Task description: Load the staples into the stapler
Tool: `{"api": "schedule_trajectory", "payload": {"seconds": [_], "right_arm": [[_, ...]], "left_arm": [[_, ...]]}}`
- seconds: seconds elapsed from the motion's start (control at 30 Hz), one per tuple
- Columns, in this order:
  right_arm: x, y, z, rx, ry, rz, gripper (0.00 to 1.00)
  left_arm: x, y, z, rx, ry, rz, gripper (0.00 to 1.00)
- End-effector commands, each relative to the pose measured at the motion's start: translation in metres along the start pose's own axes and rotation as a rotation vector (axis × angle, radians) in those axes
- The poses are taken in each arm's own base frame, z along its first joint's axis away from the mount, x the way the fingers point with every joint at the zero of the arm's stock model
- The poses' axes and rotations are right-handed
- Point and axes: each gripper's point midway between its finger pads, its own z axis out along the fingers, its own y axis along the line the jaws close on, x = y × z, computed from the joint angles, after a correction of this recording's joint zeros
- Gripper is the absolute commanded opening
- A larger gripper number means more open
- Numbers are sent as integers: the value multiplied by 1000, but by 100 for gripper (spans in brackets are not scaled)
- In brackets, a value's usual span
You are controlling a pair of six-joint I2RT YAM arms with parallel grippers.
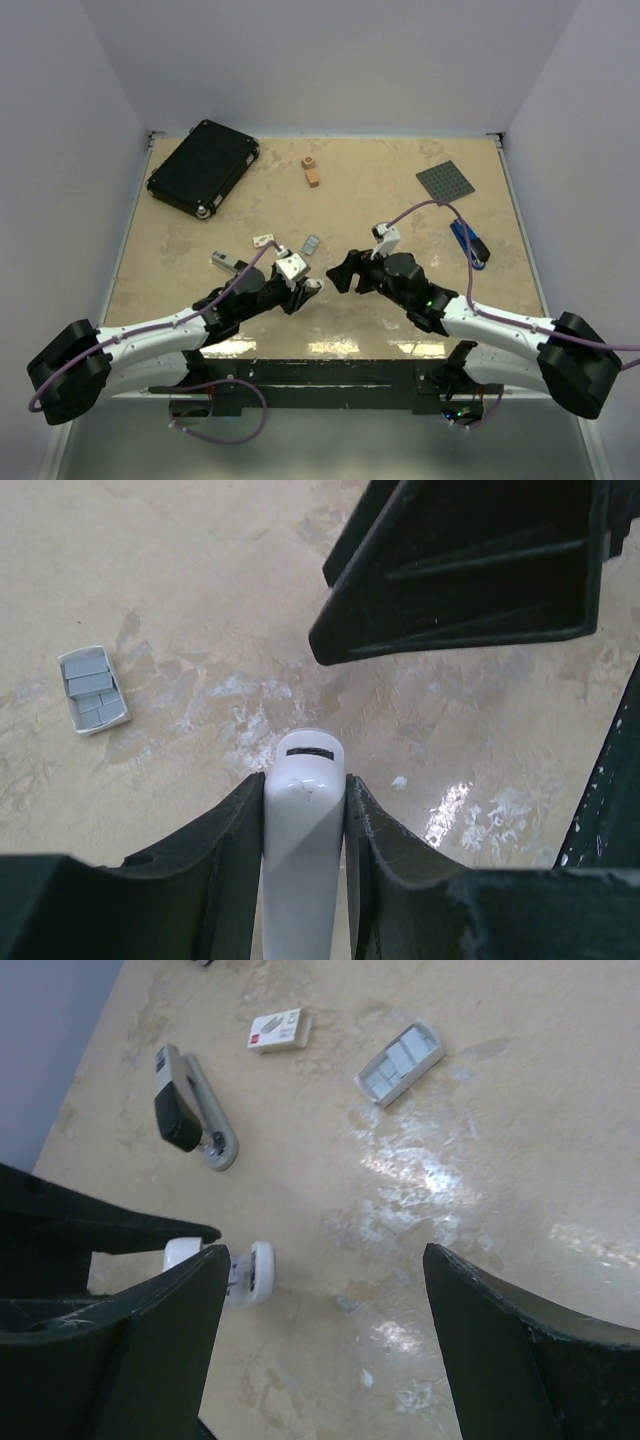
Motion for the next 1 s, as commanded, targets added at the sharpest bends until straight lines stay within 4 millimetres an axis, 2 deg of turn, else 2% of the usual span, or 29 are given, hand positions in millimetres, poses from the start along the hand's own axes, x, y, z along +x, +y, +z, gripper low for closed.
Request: {"api": "schedule_trajectory", "payload": {"seconds": [0.0, 0.13, 0.17, 0.23, 0.37, 0.5, 0.73, 0.83, 0.87, 0.97], "right_arm": [[-17, 44, 5, -167, -17, 82, 81], [-9, 40, 10, -153, 2, 125, 77], [-8, 40, 10, -155, -1, 138, 75], [-9, 39, 8, -161, -19, 186, 69], [-12, 38, 10, -147, -34, 208, 66], [-11, 40, 13, -148, -24, 217, 55], [-6, 39, 19, -147, -9, 227, 41], [-2, 41, 22, -154, 9, 228, 29], [-4, 41, 22, -149, 3, 230, 18], [-9, 38, 21, -141, -15, 232, 1]], "left_arm": [[-57, 5, -3, -40, -261, -111, 0], [-67, 4, -9, -36, -325, -138, 0], [-74, 3, -10, -29, -364, -140, 0], [-79, 0, -13, -11, -411, -153, 0], [-82, -4, -16, 17, -456, -177, 0], [-85, -4, -16, 19, -480, -184, 0], [-102, -6, -22, 30, -563, -170, 0], [-108, -7, -22, 30, -587, -159, 0], [-109, -7, -22, 31, -589, -155, 0], [-113, -5, -26, 16, -606, -142, 0]]}}
